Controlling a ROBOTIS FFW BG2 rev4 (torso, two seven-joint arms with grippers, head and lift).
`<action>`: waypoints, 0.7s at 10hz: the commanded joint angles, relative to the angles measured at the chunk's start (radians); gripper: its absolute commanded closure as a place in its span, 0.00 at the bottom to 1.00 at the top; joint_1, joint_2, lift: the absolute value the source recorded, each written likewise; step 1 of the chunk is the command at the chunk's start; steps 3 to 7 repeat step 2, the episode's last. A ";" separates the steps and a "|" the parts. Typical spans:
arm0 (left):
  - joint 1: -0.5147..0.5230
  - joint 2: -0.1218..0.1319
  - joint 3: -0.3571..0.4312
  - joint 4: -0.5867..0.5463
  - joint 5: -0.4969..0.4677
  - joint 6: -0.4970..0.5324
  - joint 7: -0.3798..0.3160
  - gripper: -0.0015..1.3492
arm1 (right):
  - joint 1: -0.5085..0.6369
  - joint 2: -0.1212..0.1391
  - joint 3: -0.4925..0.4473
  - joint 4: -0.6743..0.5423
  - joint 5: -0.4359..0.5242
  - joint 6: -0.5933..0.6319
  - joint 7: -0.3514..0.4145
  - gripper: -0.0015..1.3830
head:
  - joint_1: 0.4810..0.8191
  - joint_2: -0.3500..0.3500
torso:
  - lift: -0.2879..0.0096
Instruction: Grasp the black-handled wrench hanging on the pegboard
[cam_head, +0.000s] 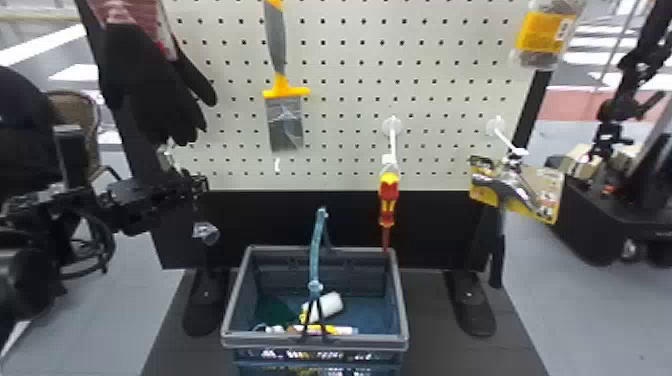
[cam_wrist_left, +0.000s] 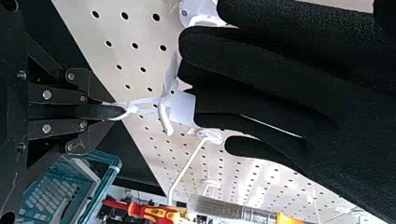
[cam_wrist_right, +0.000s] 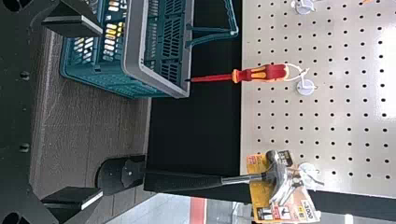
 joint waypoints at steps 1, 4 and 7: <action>0.001 0.002 0.000 0.000 0.003 0.000 0.000 0.85 | 0.000 0.000 0.000 0.000 0.000 0.000 0.001 0.07 | 0.20 0.50 | 0.63; 0.001 0.002 -0.001 0.000 0.003 0.000 0.000 0.85 | 0.000 0.001 0.000 0.003 -0.001 0.000 0.001 0.07 | 0.20 0.50 | 0.63; 0.001 0.002 -0.001 0.000 0.003 0.000 0.000 0.85 | 0.000 0.001 0.000 0.003 -0.001 0.000 0.001 0.07 | 0.20 0.50 | 0.63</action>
